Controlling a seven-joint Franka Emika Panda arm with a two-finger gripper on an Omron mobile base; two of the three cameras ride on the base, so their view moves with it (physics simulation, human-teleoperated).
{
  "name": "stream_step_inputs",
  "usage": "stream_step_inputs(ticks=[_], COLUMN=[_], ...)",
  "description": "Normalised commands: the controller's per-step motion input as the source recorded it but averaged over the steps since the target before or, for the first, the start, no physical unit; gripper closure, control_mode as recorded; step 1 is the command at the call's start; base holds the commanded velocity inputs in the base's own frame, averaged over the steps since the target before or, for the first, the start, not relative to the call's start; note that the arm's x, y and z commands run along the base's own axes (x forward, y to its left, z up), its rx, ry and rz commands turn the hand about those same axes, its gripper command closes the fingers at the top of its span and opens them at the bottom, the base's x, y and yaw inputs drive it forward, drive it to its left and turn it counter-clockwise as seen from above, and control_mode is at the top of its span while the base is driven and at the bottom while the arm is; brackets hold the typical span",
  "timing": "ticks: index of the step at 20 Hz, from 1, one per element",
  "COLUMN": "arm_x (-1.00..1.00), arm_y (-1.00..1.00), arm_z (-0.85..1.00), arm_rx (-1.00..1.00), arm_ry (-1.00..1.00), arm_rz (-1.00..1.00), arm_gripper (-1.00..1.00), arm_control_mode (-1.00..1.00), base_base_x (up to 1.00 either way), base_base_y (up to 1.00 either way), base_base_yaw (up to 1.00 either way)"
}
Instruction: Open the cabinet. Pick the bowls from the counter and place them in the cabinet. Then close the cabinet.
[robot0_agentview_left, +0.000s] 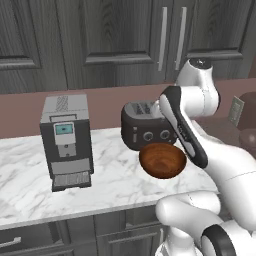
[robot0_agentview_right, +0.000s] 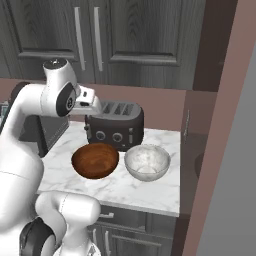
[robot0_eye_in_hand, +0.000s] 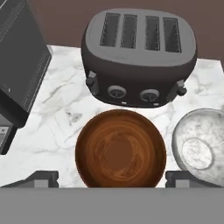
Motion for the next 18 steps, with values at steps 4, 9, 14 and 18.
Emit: stream_step_inputs(ticks=[4,9,14,18], arm_x=[-0.08,-0.04,-0.07,-0.08], arm_y=[-0.12,-0.15,-0.16,-0.13], arm_z=[0.46,0.51,0.61,0.56], arm_rx=[0.0,0.0,0.0,0.0], arm_ry=[-0.16,-0.09,-0.09,-0.11], arm_rz=[0.0,0.0,0.0,0.0], arm_gripper=[-1.0,-1.0,-1.0,-1.0], arm_control_mode=[-1.0,-1.0,-1.0,-1.0], base_base_x=[0.0,0.0,0.0,0.0], base_base_y=[0.0,0.0,0.0,0.0], base_base_yaw=[0.0,0.0,0.0,0.0])
